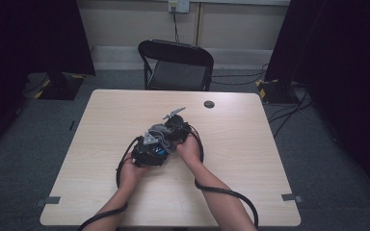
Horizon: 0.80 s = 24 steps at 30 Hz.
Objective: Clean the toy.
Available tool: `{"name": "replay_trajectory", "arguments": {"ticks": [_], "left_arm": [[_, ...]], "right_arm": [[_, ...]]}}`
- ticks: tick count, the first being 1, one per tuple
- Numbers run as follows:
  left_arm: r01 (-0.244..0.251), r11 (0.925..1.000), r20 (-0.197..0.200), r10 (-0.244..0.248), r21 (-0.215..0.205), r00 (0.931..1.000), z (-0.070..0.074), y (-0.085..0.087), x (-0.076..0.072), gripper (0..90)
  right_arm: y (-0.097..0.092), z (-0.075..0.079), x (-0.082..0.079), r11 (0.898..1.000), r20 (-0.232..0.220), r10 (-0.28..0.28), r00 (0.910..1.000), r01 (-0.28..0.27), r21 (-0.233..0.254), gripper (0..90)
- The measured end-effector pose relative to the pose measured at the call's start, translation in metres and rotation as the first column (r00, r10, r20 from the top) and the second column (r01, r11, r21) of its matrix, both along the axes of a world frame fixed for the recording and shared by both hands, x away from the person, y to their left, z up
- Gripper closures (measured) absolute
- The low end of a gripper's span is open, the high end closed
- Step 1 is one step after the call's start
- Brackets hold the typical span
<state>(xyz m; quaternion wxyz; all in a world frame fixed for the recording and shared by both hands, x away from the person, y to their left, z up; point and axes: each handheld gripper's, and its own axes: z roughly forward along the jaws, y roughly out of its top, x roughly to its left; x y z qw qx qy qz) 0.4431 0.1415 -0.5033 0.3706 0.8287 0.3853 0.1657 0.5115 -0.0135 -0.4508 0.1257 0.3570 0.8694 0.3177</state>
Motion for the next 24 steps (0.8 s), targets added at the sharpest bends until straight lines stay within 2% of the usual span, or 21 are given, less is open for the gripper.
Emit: {"name": "replay_trajectory", "arguments": {"ticks": [4,8,10,16,24], "left_arm": [[-0.001,1.0,0.001,0.001,0.002,1.0,0.0,0.0,0.0,24.5],[-0.001,1.0,0.0,0.001,0.001,1.0,0.0,0.0,0.0,24.5],[-0.001,1.0,0.001,0.001,0.002,1.0,0.0,0.0,0.0,24.4],[0.0,1.0,0.001,0.0,0.001,1.0,0.0,0.0,0.0,24.4],[0.0,1.0,-0.001,0.0,-0.001,1.0,0.0,0.0,0.0,24.5]], "right_arm": [[-0.007,-0.002,0.006,1.0,0.0,-0.021,0.9998,0.021,0.004,75.5],[-0.012,-0.005,0.011,0.999,0.004,-0.037,0.9993,0.037,-0.016,75.5],[-0.017,-0.006,0.013,0.999,-0.017,-0.048,0.9987,0.048,0.013,75.5],[-0.022,-0.008,0.016,0.998,-0.004,-0.063,0.998,0.063,0.001,75.5],[-0.027,-0.01,0.02,0.996,-0.018,-0.092,0.9956,0.092,0.009,75.5]]}}
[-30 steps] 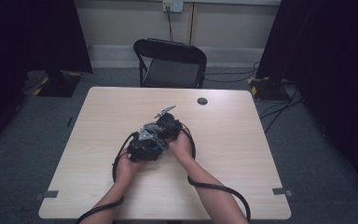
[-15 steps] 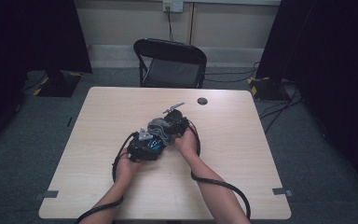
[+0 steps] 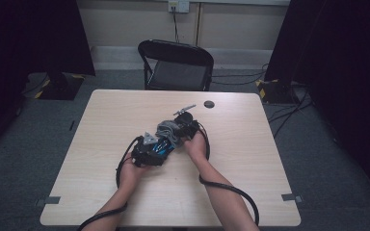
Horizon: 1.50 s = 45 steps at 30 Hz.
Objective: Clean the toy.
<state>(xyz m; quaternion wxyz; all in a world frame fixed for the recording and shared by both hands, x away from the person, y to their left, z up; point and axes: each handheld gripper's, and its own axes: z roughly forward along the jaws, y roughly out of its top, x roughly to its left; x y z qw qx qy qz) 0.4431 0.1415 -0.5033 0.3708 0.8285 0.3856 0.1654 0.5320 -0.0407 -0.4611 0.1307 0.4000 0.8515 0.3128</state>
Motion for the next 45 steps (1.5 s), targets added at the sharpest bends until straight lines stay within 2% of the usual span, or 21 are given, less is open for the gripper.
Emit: {"name": "replay_trajectory", "arguments": {"ticks": [19,29,33,45], "left_arm": [[0.0,1.0,0.002,0.0,0.002,1.0,0.0,0.0,0.0,24.5],[0.0,1.0,0.0,0.0,0.001,1.0,0.0,0.0,0.0,24.5],[0.0,1.0,0.001,0.0,0.003,1.0,0.0,0.0,0.0,24.5],[-0.003,1.0,-0.002,0.003,-0.004,1.0,0.0,0.0,0.0,24.5]], "right_arm": [[-0.015,-0.004,0.007,1.0,-0.008,-0.03,0.9995,0.03,0.007,75.6],[-0.034,-0.009,0.011,0.997,-0.015,-0.07,0.9975,0.07,-0.015,75.6],[-0.045,-0.01,0.014,0.995,-0.019,-0.095,0.9953,0.095,-0.006,75.6],[-0.062,0.004,0.012,0.995,0.015,-0.101,0.9947,0.101,0.009,75.6]]}}
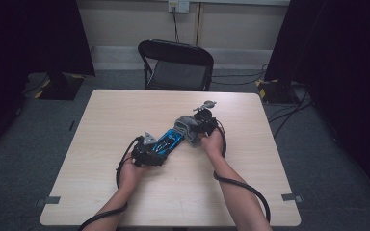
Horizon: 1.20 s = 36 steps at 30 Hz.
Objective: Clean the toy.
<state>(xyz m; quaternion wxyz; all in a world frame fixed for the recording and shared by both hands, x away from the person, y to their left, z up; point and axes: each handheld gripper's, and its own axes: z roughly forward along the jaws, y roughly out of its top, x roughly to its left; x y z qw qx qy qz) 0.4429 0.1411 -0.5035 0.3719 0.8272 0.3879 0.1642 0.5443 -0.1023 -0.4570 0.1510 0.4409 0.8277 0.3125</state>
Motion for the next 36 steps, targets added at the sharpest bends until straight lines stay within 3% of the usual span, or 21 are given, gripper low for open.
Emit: {"name": "replay_trajectory", "arguments": {"ticks": [18,30,36], "left_arm": [[0.001,1.0,0.0,-0.001,0.002,1.0,0.0,0.0,0.0,24.4],[0.0,1.0,0.0,0.0,0.001,1.0,0.0,0.0,0.0,24.4],[0.0,1.0,0.0,0.0,0.0,1.0,0.0,0.0,0.0,24.4]], "right_arm": [[-0.008,0.029,-0.01,0.999,0.039,0.025,0.9989,-0.026,0.025,75.7],[0.006,0.041,-0.024,0.994,0.059,0.103,0.9929,-0.105,0.039,75.7],[0.018,0.045,-0.031,0.987,0.072,0.153,0.9855,-0.156,0.028,75.7]]}}
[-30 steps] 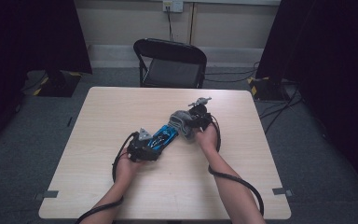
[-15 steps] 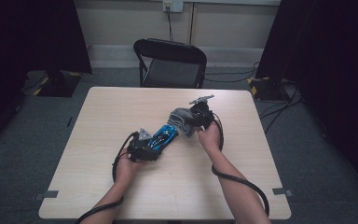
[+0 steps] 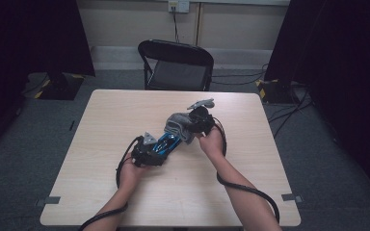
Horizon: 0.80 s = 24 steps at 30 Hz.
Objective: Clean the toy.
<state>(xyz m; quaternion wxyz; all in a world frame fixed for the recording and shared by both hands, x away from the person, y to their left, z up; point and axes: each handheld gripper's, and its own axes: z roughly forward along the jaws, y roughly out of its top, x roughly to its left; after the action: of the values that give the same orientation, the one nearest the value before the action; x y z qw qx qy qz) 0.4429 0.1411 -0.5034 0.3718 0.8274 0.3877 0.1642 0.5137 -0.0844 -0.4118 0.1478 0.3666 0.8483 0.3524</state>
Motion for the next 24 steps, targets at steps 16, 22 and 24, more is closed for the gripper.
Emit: {"name": "replay_trajectory", "arguments": {"ticks": [16,22,24], "left_arm": [[0.0,1.0,0.0,0.0,0.001,1.0,0.0,0.0,0.0,24.4],[0.004,1.0,0.003,-0.004,0.005,1.0,0.0,0.0,0.0,24.4],[0.004,1.0,0.003,-0.004,0.006,1.0,0.0,0.0,0.0,24.4]], "right_arm": [[0.037,-0.011,-0.024,0.992,0.001,0.121,0.9926,-0.121,-0.041,75.6],[0.053,-0.018,-0.033,0.985,-0.008,0.162,0.9867,-0.162,-0.062,75.5],[0.058,-0.02,-0.036,0.982,-0.011,0.179,0.9838,-0.179,-0.066,75.4]]}}
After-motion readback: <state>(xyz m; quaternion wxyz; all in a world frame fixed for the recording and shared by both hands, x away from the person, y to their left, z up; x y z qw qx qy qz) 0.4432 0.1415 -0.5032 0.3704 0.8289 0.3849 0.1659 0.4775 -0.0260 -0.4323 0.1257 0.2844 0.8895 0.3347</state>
